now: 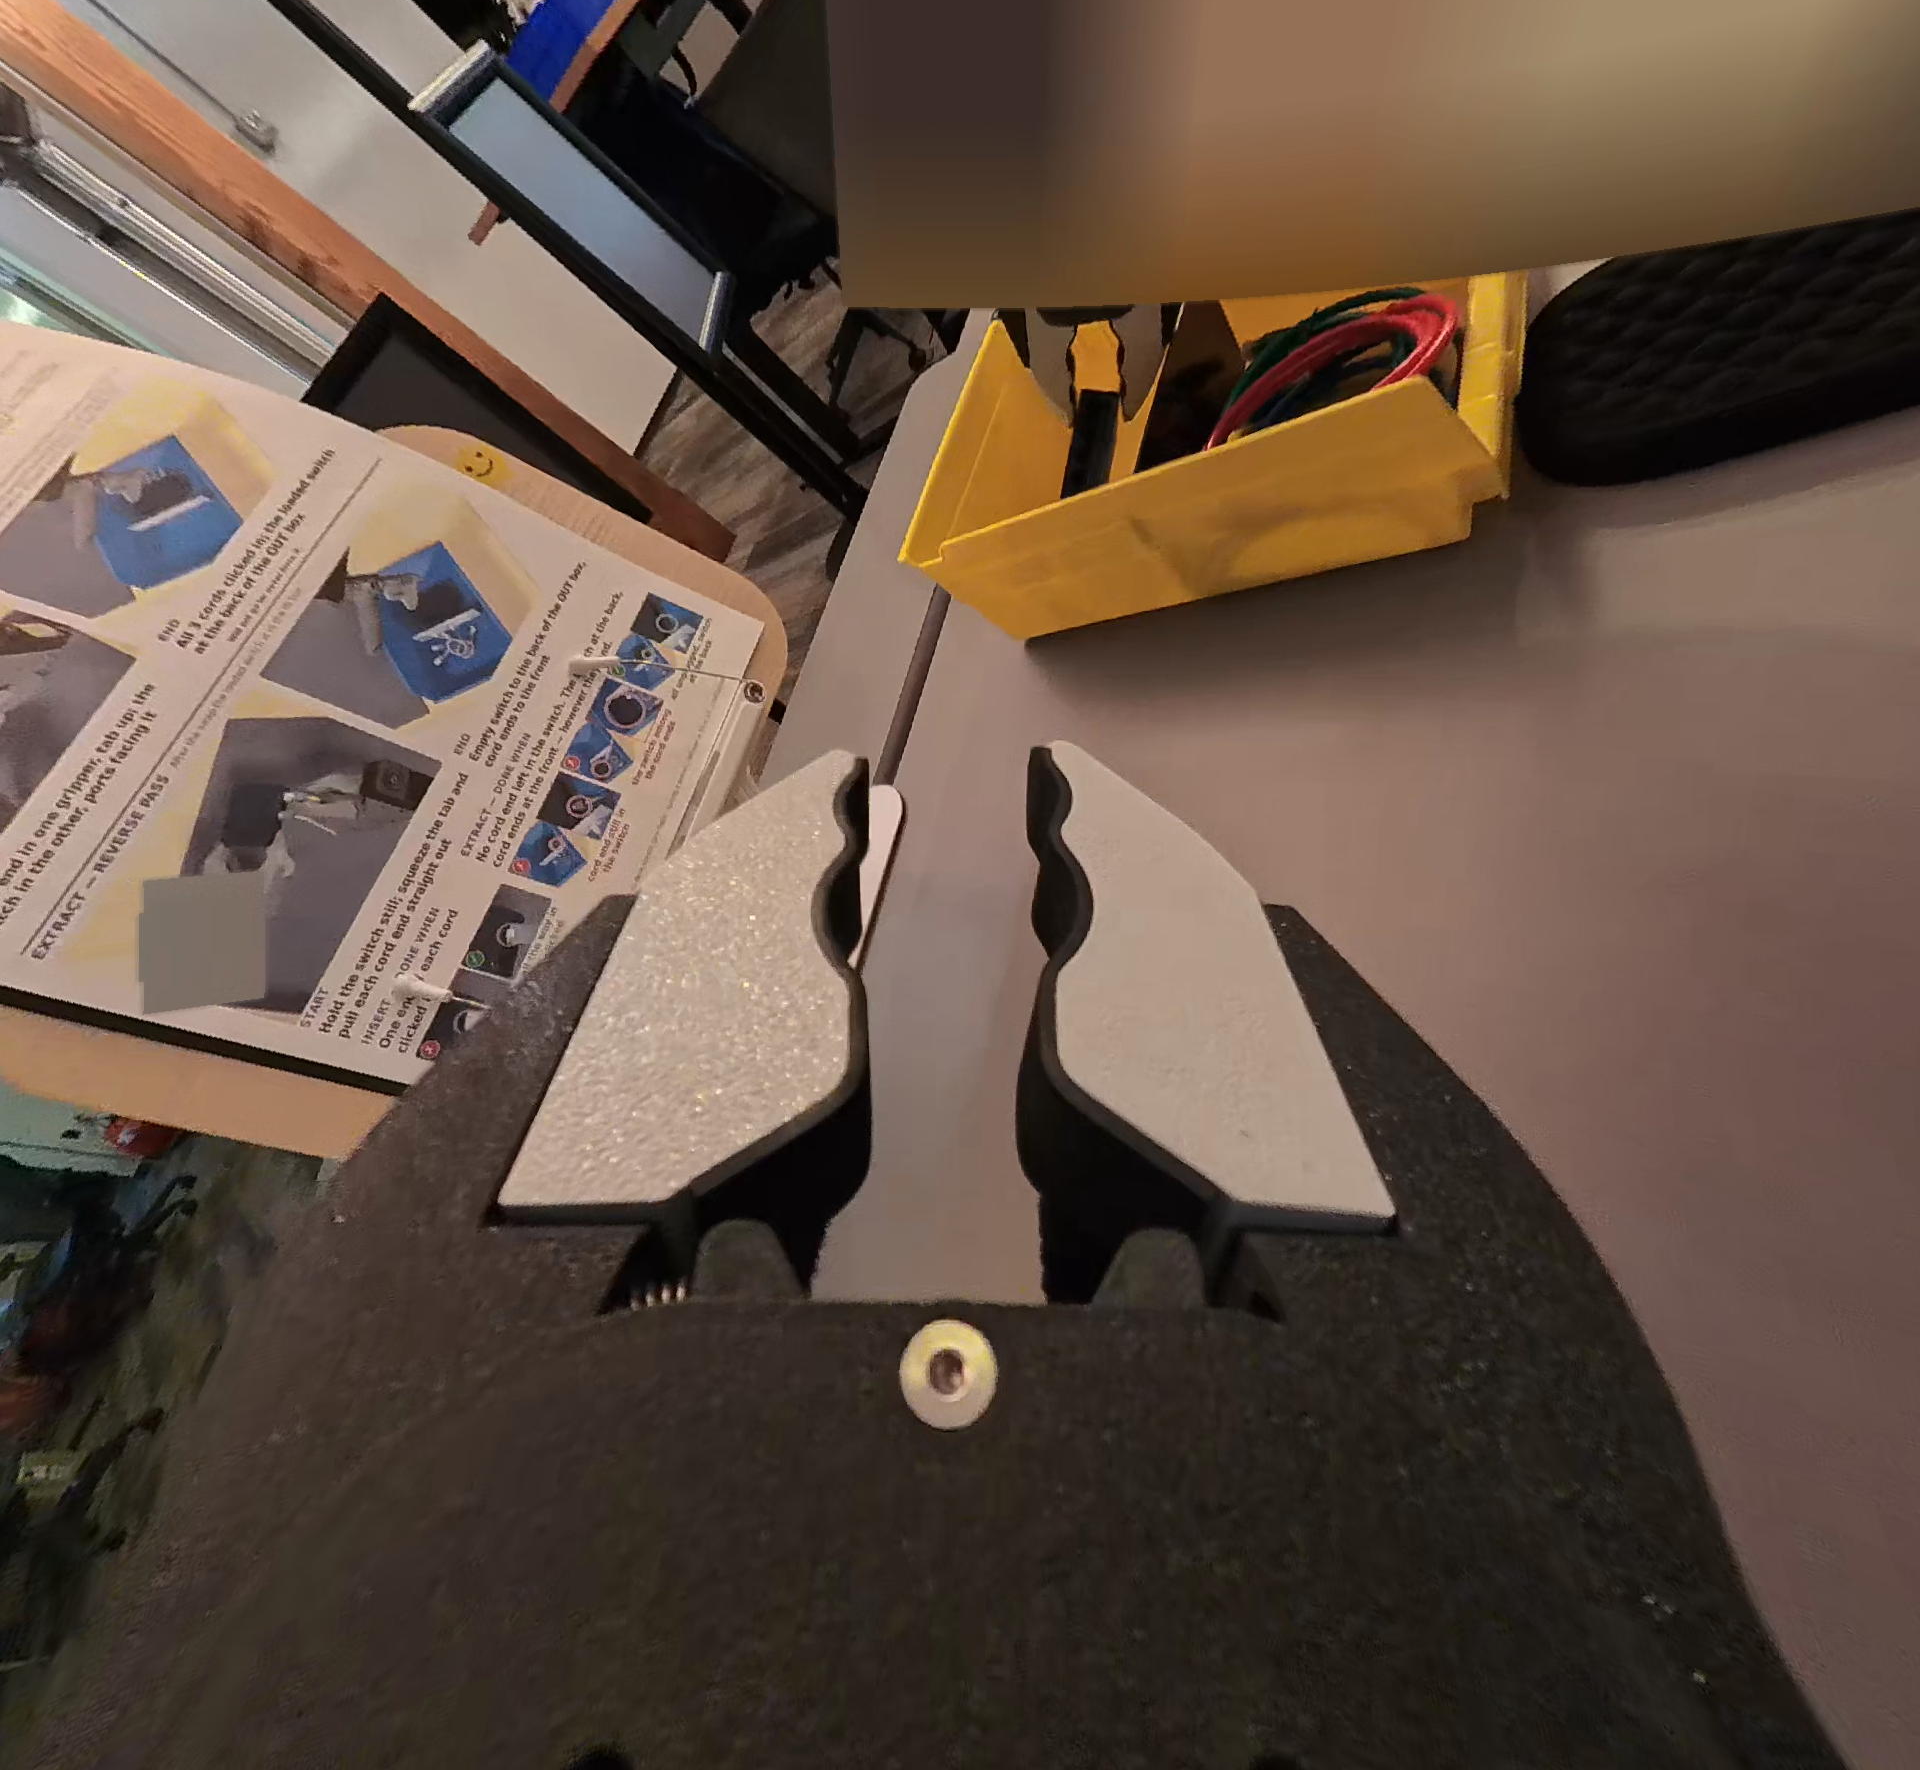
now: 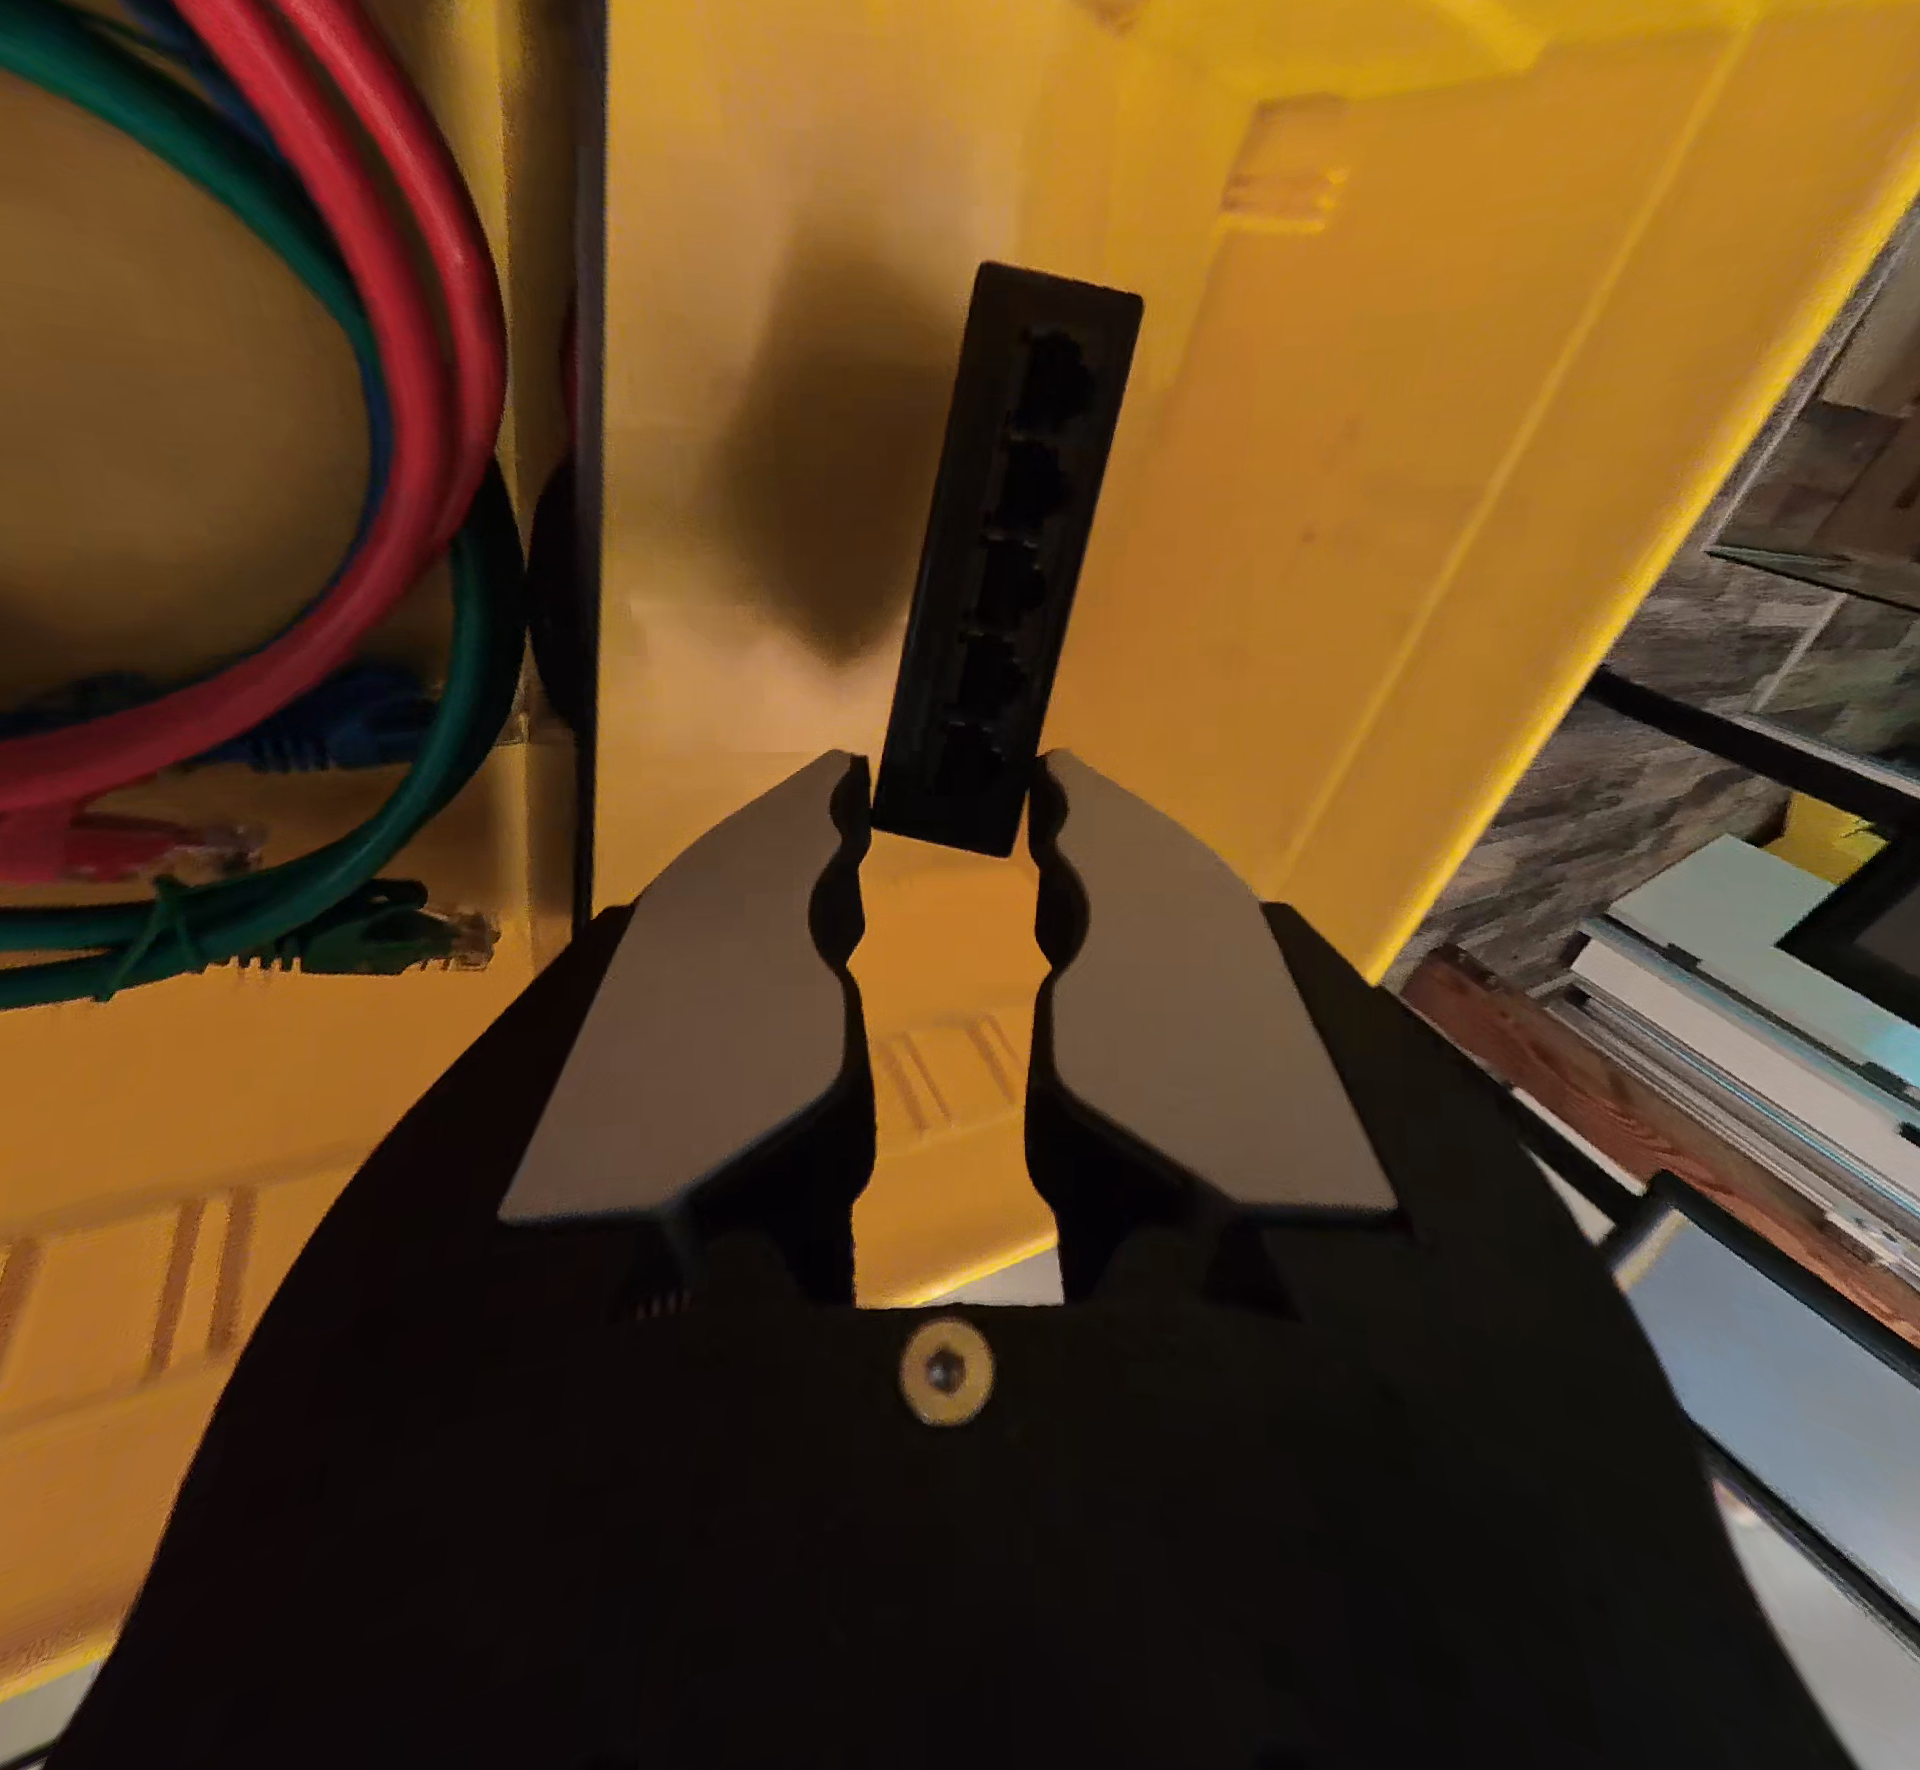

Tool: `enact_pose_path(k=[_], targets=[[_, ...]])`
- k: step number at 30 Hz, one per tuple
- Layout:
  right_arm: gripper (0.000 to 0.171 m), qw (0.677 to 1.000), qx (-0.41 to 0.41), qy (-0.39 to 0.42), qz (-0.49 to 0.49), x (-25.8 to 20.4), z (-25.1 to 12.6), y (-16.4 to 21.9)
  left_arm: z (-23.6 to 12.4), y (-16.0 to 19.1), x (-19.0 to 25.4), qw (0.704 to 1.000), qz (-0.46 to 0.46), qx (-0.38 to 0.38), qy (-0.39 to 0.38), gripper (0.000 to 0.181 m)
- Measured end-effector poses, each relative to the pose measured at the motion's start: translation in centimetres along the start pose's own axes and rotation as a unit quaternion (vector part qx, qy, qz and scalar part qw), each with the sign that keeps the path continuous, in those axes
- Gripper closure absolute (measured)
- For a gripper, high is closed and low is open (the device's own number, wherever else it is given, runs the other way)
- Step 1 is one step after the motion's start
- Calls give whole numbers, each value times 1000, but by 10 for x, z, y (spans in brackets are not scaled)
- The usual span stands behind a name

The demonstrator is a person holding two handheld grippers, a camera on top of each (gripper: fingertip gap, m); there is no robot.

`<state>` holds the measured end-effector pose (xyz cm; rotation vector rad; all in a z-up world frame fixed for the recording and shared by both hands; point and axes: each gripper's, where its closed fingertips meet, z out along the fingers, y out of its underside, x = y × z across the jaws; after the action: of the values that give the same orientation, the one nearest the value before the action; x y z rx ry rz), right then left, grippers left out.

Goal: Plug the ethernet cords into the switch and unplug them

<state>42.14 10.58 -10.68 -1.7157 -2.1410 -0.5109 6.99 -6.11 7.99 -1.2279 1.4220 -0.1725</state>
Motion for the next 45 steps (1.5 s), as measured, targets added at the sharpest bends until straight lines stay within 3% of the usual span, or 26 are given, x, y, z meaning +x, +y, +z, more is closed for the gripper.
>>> enact_pose_path(k=[6,14,18,27,33,39,43,45], targets=[[142,996,-12,-71,55,-7,3,8,9,11,0,1000,2,-24,-2,152],[143,994,-20,-48,95,2,-12,15,6,11,-4,1000,2,-23,-8,152],[143,987,18,-25,160,9,-25,12,-3,2,-6,1000,1,-4,-13,153],[143,968,26,-84,235,2,8,0,-11,-2,-7,1000,0,6,-9,153],[143,969,17,-68,237,8,9,-1,-16,-1,-15,1000,-11,14,-15,153],[143,948,99,37,300,35,-45,-18,-31,11,-31,999,-38,-6,-32,153],[143,892,182,147,387,50,-109,-23,-51,26,-52,994,-90,-24,-57,153],[133,855,205,189,437,50,-136,-19,-64,39,-65,988,-129,-46,-75,153]])
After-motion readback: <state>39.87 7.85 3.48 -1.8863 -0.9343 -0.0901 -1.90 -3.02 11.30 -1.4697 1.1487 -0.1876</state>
